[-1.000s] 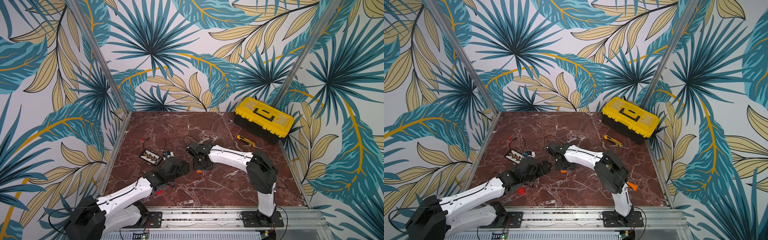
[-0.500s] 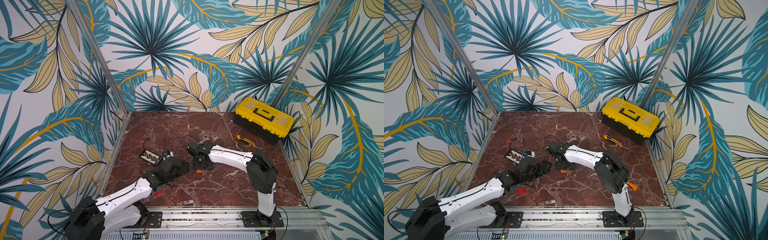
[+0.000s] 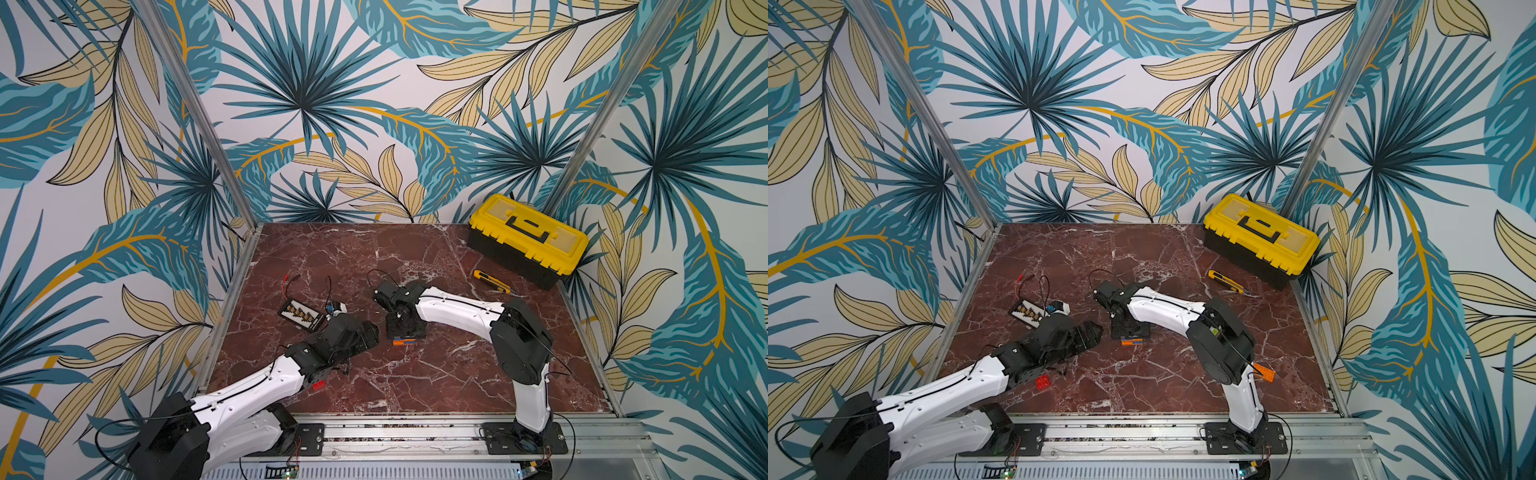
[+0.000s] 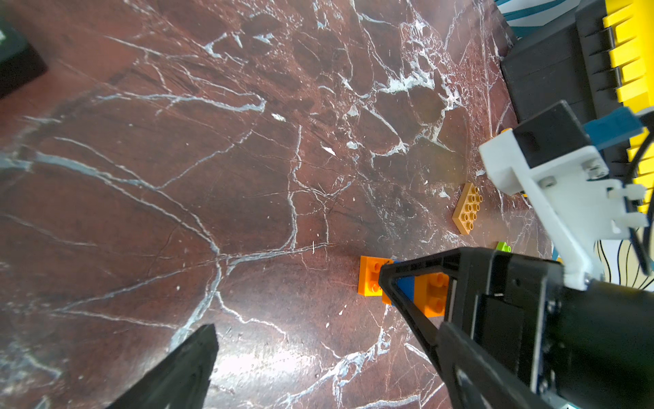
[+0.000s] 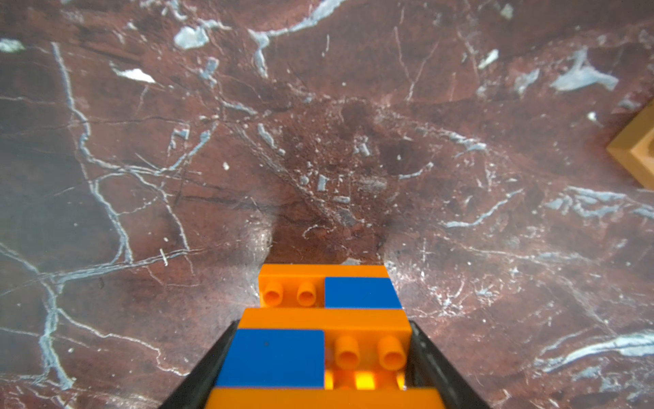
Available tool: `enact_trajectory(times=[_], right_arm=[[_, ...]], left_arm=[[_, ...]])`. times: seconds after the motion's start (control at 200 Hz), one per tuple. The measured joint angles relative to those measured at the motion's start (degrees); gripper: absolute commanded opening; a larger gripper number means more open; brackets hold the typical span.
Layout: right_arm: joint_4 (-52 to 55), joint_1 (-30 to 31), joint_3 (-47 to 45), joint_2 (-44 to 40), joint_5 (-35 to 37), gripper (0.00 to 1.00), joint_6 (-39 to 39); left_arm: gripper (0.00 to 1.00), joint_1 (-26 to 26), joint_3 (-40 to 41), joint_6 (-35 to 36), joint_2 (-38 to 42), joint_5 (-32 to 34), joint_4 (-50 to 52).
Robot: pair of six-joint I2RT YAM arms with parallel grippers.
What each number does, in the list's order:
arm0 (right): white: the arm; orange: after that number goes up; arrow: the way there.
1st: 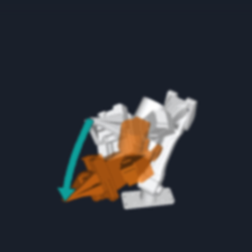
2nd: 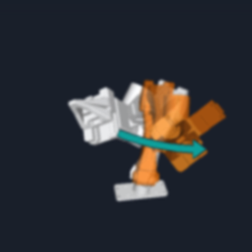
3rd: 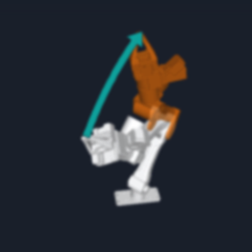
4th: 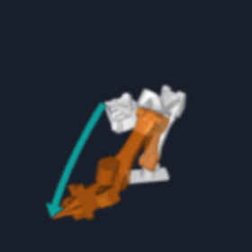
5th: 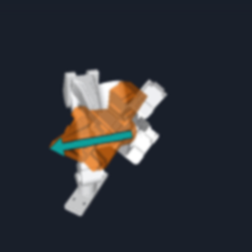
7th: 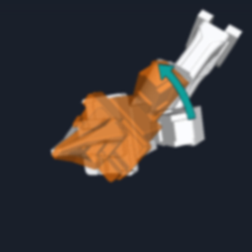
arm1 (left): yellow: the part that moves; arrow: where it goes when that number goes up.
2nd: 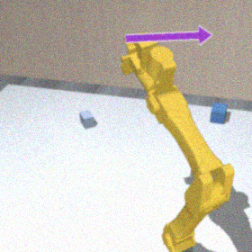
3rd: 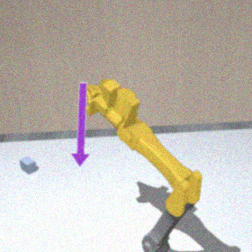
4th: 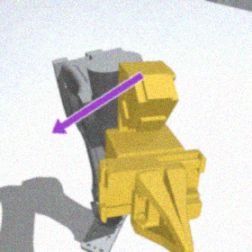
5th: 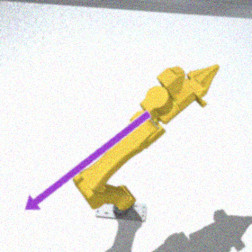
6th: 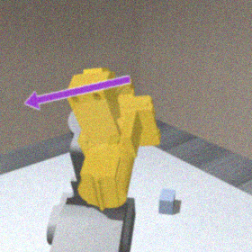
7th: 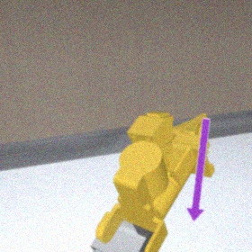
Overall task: Assemble the number 5 with lego
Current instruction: Assemble the lego brick with the lego brick.
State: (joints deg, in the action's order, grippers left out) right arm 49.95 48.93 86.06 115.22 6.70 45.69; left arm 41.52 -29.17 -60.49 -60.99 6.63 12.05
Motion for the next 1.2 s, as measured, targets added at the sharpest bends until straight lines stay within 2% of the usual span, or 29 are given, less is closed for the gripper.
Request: enact_trajectory(times=[0.185, 0.461, 0.621, 0.821, 1.202], right_arm=[[0.6, -0.2, 0.5, 0.1, -0.5, 0.71, -0.5], [2.4, -0.6, 1.1, 3.7, -1.1, 0.74, -1.4], [3.3, -0.6, 2.3, 3.5, -0.9, 0.8, -1.8], [4.3, -0.6, 2.9, 1.6, -0.1, 0.79, -2.3], [4.3, -0.7, 3.0, 0.8, 0.1, 0.68, -2.7]], left_arm=[[1.0, 0.0, 0.0, 0.0, 0.3, 0.0, 0.2], [1.0, 0.0, 0.0, 0.0, 0.3, 0.2, 0.2], [1.0, 0.0, 0.0, -0.1, 0.4, 0.2, 0.2], [1.0, 0.0, 0.0, 0.0, 0.7, 0.2, 0.2], [1.0, 0.0, 0.0, -0.2, 0.7, 0.2, 0.2]])
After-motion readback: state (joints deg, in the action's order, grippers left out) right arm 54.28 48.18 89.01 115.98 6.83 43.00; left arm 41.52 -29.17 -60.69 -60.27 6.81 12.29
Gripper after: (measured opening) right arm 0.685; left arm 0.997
